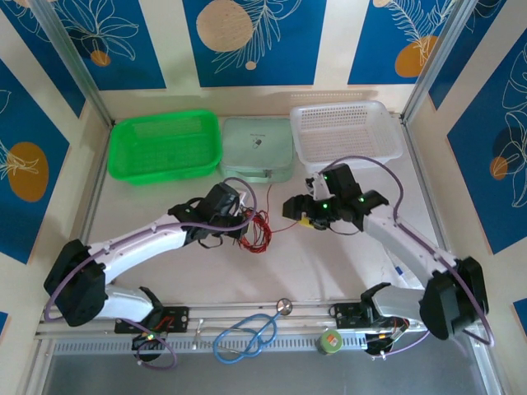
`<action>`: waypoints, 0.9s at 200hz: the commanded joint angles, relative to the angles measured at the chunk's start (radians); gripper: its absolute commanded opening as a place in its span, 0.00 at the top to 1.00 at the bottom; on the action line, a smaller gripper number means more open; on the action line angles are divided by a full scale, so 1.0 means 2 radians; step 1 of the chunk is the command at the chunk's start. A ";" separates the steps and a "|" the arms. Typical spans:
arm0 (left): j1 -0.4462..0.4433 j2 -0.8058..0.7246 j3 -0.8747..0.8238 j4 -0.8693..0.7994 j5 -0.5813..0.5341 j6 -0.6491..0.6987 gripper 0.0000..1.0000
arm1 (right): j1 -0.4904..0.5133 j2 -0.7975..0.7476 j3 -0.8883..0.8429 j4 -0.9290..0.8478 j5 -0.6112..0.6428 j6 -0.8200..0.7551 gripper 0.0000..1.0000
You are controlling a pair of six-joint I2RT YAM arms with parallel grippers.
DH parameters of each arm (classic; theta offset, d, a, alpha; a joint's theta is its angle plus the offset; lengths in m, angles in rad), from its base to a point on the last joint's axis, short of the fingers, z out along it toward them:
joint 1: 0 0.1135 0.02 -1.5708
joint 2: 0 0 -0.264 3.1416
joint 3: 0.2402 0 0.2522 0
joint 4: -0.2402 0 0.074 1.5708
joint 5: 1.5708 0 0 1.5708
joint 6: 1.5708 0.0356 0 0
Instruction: Untangle the cables
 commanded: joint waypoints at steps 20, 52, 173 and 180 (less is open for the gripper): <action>-0.003 -0.030 0.036 -0.028 0.036 0.098 1.00 | 0.007 0.089 0.054 -0.011 -0.067 -0.064 0.30; -0.004 -0.032 0.044 -0.041 0.038 0.117 1.00 | 0.022 0.123 0.080 0.012 -0.080 -0.061 0.36; -0.006 0.009 0.074 -0.091 -0.021 0.129 1.00 | 0.039 0.095 0.076 0.016 -0.058 -0.035 0.50; -0.005 0.009 0.075 -0.090 -0.019 0.128 1.00 | 0.041 0.099 0.078 0.016 -0.058 -0.034 0.50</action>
